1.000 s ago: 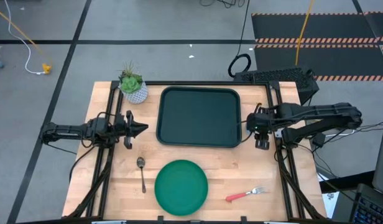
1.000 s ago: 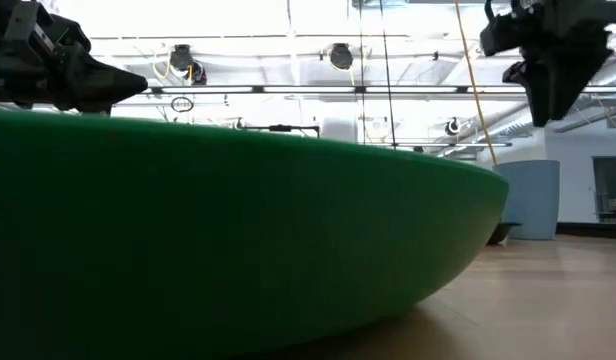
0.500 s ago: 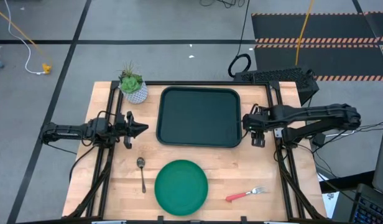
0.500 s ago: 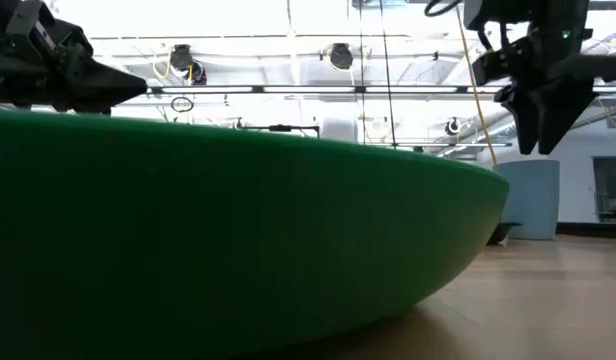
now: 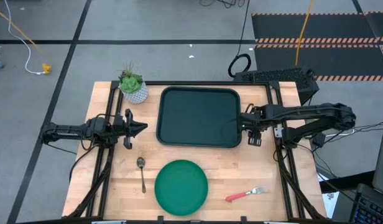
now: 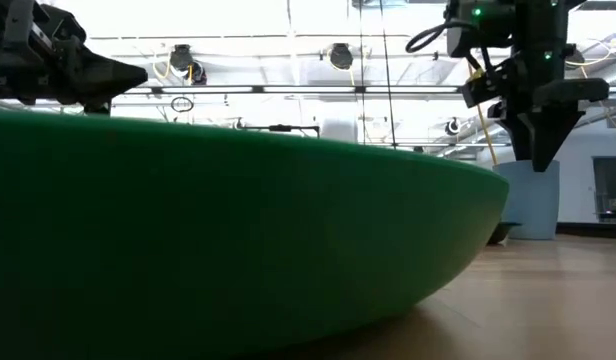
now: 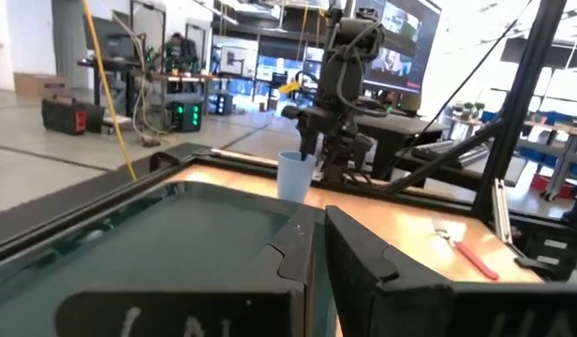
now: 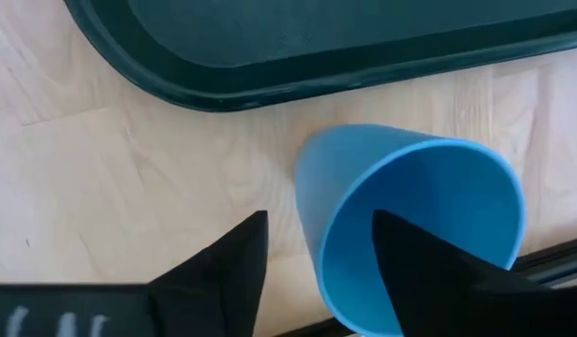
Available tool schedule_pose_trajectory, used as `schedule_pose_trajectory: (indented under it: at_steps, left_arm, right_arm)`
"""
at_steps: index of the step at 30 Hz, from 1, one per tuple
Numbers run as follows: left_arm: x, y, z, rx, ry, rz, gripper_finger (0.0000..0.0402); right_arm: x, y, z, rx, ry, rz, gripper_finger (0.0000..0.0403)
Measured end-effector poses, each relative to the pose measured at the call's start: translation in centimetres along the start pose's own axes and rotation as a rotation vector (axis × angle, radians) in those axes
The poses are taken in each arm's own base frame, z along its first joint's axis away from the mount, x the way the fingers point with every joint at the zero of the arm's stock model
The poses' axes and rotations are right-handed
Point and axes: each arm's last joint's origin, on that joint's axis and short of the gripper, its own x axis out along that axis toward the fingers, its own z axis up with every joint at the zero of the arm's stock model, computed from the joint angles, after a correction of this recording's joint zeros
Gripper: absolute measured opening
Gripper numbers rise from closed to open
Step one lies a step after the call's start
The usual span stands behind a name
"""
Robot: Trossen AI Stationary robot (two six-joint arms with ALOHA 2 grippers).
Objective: Pick and place plate/cup/fork/spoon on tray
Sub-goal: Put the blue cup on the black tray
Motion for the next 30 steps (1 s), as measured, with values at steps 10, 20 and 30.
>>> schedule_pose_trajectory:
  at_steps: [10,20,30]
  left_arm:
    - [0.00,0.00,0.00,0.013,0.000,0.000,0.0031]
    - [0.00,0.00,0.00,0.008,0.000,0.000,0.0031]
    - [0.00,0.00,0.00,0.007,0.000,0.000,0.0031]
  right_arm:
    - [0.06,0.09,0.04,0.026,0.007,0.027,0.0109]
    - [0.05,0.24,0.01,0.062,0.015,0.080,0.0032]
    - [-0.07,0.19,-0.29,0.108,0.050,0.074,0.0003]
